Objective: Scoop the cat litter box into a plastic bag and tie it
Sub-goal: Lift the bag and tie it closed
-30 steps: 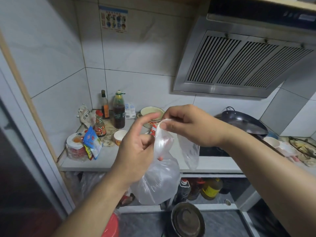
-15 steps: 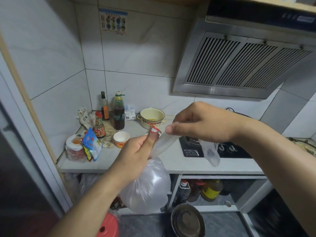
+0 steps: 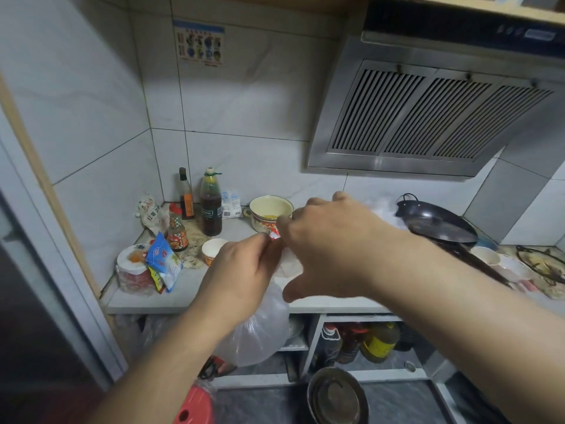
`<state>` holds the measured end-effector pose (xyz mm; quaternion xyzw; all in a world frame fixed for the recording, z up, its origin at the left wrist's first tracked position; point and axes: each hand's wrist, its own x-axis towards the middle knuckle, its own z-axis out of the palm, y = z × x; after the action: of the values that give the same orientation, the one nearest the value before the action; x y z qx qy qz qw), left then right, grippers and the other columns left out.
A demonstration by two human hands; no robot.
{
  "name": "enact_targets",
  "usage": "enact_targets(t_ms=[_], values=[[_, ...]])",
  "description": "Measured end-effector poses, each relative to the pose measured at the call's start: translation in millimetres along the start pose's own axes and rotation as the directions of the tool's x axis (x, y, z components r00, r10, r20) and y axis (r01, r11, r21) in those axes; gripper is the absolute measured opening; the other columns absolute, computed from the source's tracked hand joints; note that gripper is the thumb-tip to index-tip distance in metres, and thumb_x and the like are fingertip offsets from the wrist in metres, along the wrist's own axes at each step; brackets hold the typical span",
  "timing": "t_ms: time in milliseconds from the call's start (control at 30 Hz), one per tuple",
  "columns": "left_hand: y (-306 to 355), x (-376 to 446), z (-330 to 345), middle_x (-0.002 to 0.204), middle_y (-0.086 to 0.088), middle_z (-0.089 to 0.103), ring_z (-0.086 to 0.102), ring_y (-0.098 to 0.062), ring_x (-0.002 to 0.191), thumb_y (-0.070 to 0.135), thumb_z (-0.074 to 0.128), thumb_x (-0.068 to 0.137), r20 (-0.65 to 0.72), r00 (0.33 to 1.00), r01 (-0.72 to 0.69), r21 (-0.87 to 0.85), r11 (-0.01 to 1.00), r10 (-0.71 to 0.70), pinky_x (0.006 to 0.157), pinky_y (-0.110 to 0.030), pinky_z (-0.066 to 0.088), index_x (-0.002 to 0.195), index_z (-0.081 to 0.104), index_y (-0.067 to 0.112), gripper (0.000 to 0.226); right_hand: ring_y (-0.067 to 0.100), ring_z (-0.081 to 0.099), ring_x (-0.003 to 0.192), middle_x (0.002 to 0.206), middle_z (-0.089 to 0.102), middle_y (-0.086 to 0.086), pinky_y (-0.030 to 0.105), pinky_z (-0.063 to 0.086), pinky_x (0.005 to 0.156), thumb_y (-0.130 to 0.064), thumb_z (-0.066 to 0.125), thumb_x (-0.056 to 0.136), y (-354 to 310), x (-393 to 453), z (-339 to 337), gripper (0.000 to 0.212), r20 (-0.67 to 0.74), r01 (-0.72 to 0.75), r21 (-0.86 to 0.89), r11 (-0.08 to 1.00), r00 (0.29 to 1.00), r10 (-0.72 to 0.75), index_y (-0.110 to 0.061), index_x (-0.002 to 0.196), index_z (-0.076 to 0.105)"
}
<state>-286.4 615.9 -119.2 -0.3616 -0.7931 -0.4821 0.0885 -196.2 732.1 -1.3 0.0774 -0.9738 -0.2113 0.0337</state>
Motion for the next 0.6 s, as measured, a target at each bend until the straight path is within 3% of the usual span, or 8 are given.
enact_targets(t_ms=[67, 167, 233, 333, 400, 467, 533, 600], values=[[-2.9, -0.1, 0.0, 0.067, -0.001, 0.064, 0.061, -0.028, 0.067, 0.057, 0.037, 0.089, -0.005, 1.0, -0.013, 0.044, 0.999, 0.013, 0.058, -0.049, 0.049, 0.078, 0.059, 0.019, 0.045, 0.024, 0.038, 0.084, 0.072, 0.028, -0.005, 0.042, 0.03, 0.078, -0.059, 0.065, 0.083, -10.6, -0.6, -0.3, 0.045, -0.041, 0.001, -0.026, 1.0, 0.999, -0.002, -0.024, 0.093, 0.039], [-2.8, -2.1, 2.0, 0.068, 0.005, 0.066, 0.062, -0.022, 0.067, 0.041, 0.049, 0.093, 0.005, 1.0, -0.019, -0.007, 1.0, 0.019, 0.059, -0.047, 0.051, 0.08, 0.06, 0.021, 0.027, 0.027, 0.057, 0.09, 0.089, 0.054, 0.001, 0.038, 0.032, 0.076, -0.029, 0.06, 0.094, -15.8, 6.9, 11.6, 0.017, -0.068, 0.001, 0.043, 0.999, 0.998, 0.002, -0.022, 0.099, 0.045], [-1.3, -4.2, 2.4, 0.067, 0.011, 0.064, 0.058, -0.015, 0.063, 0.033, 0.052, 0.099, 0.009, 1.0, 0.005, -0.065, 0.998, -0.004, 0.058, -0.043, 0.05, 0.078, 0.057, 0.024, 0.023, 0.029, 0.058, 0.085, 0.097, 0.058, 0.004, 0.034, 0.036, 0.069, -0.021, 0.055, 0.097, -10.1, 12.7, 21.7, 0.011, -0.014, -0.013, 0.139, 0.99, 1.0, 0.015, -0.021, 0.096, 0.044], [-5.2, -10.2, -0.6, 0.063, 0.005, 0.057, 0.052, -0.02, 0.059, 0.038, 0.048, 0.101, 0.032, 0.999, 0.0, -0.127, 0.992, 0.004, 0.055, -0.044, 0.044, 0.081, 0.055, 0.025, 0.025, 0.024, 0.046, 0.077, 0.083, 0.046, -0.002, 0.034, 0.038, 0.065, -0.029, 0.05, 0.1, 6.9, 16.1, 31.0, 0.013, 0.073, 0.005, 0.232, 0.973, 0.997, -0.022, -0.023, 0.091, 0.043], [-10.3, -13.7, -3.0, 0.061, -0.003, 0.054, 0.051, -0.024, 0.058, 0.044, 0.045, 0.103, 0.057, 0.998, -0.01, -0.16, 0.987, 0.019, 0.055, -0.044, 0.043, 0.083, 0.056, 0.022, 0.031, 0.023, 0.05, 0.074, 0.075, 0.047, -0.006, 0.036, 0.045, 0.067, -0.037, 0.049, 0.102, 18.4, 15.3, 35.9, 0.022, 0.122, 0.058, 0.273, 0.96, 0.988, -0.094, -0.021, 0.086, 0.05], [-12.7, -16.1, -3.1, 0.058, -0.002, 0.05, 0.046, -0.021, 0.054, 0.051, 0.043, 0.1, 0.108, 0.994, 0.0, -0.187, 0.982, 0.02, 0.051, -0.038, 0.039, 0.083, 0.057, 0.016, 0.041, 0.015, 0.049, 0.065, 0.067, 0.049, -0.007, 0.033, 0.042, 0.062, -0.04, 0.052, 0.101, 28.2, 12.0, 37.5, 0.032, 0.157, 0.07, 0.389, 0.919, 0.978, -0.141, -0.024, 0.074, 0.049], [-14.3, -17.5, -2.8, 0.055, 0.004, 0.046, 0.04, -0.011, 0.051, 0.045, 0.046, 0.104, 0.167, 0.985, 0.097, -0.288, 0.953, -0.049, 0.05, -0.026, 0.034, 0.083, 0.058, 0.011, 0.041, 0.009, 0.045, 0.058, 0.063, 0.051, -0.006, 0.028, 0.038, 0.057, -0.04, 0.058, 0.098, 39.0, 8.7, 36.9, 0.033, 0.148, 0.049, 0.521, 0.852, 0.978, -0.147, -0.023, 0.071, 0.052], [-16.1, -17.8, -4.7, 0.056, 0.004, 0.048, 0.041, -0.009, 0.052, 0.032, 0.049, 0.105, 0.234, 0.962, 0.231, -0.419, 0.878, -0.142, 0.053, -0.021, 0.035, 0.083, 0.06, 0.01, 0.033, 0.005, 0.044, 0.059, 0.065, 0.053, -0.008, 0.023, 0.041, 0.059, -0.037, 0.061, 0.098, 51.3, 5.2, 36.4, 0.024, 0.132, 0.013, 0.65, 0.76, 0.983, -0.129, -0.021, 0.081, 0.063]])
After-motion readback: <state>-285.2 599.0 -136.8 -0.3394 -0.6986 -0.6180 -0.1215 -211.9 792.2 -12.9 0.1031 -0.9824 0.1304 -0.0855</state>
